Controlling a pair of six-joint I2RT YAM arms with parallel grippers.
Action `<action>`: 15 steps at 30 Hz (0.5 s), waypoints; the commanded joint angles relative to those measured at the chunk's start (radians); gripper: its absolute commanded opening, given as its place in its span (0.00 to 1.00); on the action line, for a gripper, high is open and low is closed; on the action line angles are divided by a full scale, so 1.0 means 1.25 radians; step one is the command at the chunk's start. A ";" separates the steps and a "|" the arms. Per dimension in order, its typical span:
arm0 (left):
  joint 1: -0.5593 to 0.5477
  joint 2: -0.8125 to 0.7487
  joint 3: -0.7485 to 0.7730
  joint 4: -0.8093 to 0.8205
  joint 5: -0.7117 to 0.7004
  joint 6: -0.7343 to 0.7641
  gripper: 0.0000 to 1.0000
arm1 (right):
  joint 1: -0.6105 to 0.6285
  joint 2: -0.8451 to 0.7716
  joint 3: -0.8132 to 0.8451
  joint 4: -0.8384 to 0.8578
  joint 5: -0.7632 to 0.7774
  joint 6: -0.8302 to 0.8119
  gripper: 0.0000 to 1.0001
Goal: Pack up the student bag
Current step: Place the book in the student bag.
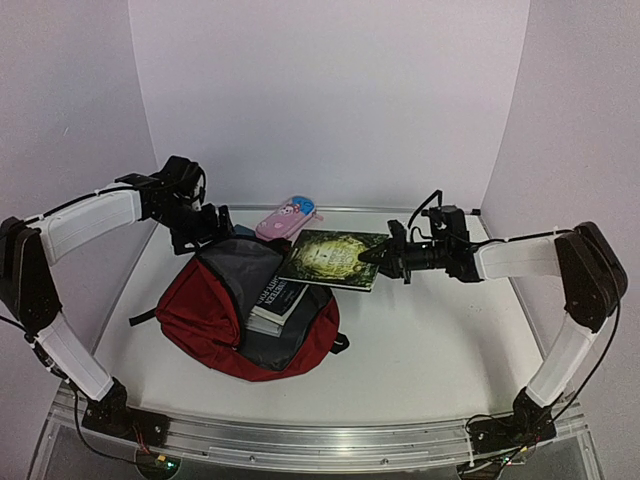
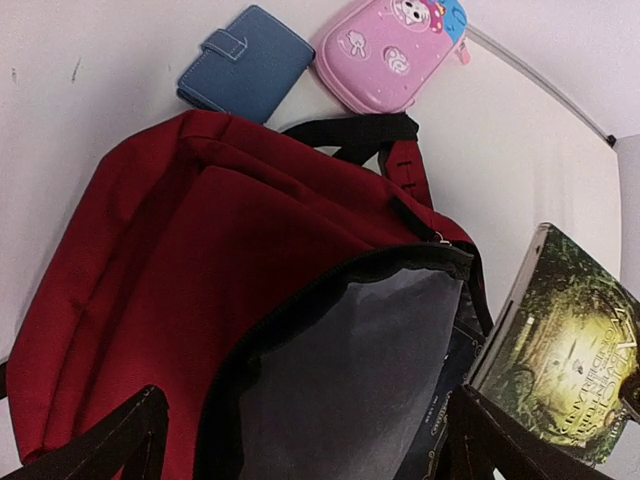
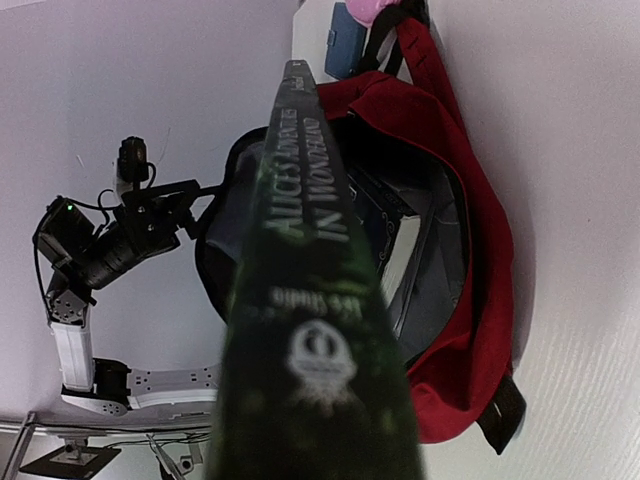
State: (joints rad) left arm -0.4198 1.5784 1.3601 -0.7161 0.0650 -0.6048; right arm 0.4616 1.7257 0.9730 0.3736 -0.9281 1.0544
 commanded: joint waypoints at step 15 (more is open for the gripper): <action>-0.005 -0.092 0.001 0.126 0.170 -0.053 0.00 | 0.084 0.127 0.008 0.294 0.040 0.163 0.00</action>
State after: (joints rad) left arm -0.4198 1.6130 1.3437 -0.6288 0.2325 -0.6631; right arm 0.5391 1.8659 0.9726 0.5447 -0.8812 1.1797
